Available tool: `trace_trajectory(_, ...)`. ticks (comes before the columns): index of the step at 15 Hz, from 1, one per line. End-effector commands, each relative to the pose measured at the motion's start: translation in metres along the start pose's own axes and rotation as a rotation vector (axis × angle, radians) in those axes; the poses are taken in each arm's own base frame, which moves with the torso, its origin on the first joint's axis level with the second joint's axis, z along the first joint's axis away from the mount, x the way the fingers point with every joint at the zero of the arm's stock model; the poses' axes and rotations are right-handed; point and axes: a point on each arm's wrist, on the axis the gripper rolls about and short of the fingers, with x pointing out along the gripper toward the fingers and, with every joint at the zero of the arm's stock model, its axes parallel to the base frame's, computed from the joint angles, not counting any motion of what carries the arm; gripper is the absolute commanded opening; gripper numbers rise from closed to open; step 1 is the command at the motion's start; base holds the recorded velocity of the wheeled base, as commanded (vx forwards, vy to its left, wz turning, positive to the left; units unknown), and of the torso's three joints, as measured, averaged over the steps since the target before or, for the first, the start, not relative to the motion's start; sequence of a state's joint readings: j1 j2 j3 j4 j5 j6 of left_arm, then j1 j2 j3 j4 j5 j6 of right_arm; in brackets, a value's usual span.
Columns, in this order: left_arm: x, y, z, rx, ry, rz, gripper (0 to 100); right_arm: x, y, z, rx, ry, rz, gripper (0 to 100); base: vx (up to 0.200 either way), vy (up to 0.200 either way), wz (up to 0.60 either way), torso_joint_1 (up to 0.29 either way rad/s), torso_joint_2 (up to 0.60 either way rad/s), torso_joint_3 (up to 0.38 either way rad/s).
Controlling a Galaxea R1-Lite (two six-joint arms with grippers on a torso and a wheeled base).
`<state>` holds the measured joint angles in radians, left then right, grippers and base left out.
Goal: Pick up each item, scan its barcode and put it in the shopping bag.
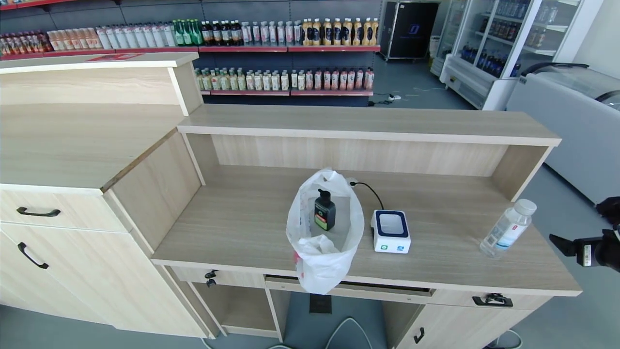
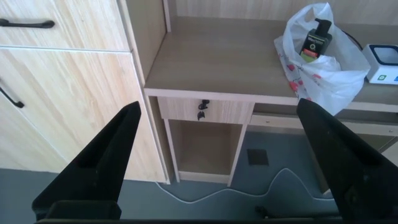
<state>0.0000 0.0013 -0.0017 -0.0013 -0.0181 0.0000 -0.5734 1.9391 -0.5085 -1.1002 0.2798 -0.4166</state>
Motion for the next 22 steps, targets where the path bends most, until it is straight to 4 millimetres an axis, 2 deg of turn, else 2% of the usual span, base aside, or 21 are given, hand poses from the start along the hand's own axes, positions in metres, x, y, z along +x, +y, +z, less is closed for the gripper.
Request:
trace_trajectory(1, 0.000, 0.000, 0.000, 0.000, 0.000, 0.000, 100, 0.012, 0.002, -0.019, 0.018, 0.048, 0.016, 100, 0.000, 0.000, 0.00, 0.000, 0.00, 0.000)
trace_trajectory(5, 0.000, 0.000, 0.000, 0.000, 0.000, 0.000, 100, 0.020, -0.002, -0.023, 0.035, 0.000, -0.015, 100, 0.000, 0.000, 0.00, 0.000, 0.00, 0.000)
trace_trajectory(11, 0.000, 0.000, 0.000, 0.000, 0.000, 0.000, 100, 0.038, 0.006, -0.035, 0.032, -0.014, 0.003, 100, 0.000, 0.000, 0.00, 0.000, 0.00, 0.000)
trace_trajectory(15, 0.000, 0.000, 0.000, 0.000, 0.000, 0.000, 100, 0.050, 0.014, -0.036, 0.018, -0.040, 0.020, 100, 0.000, 0.000, 0.00, 0.000, 0.00, 0.000)
trace_trajectory(22, 0.000, 0.000, 0.000, 0.000, 0.000, 0.000, 100, 0.082, 0.018, -0.035, 0.023, -0.081, 0.039, 100, 0.000, 0.000, 0.00, 0.000, 0.00, 0.000)
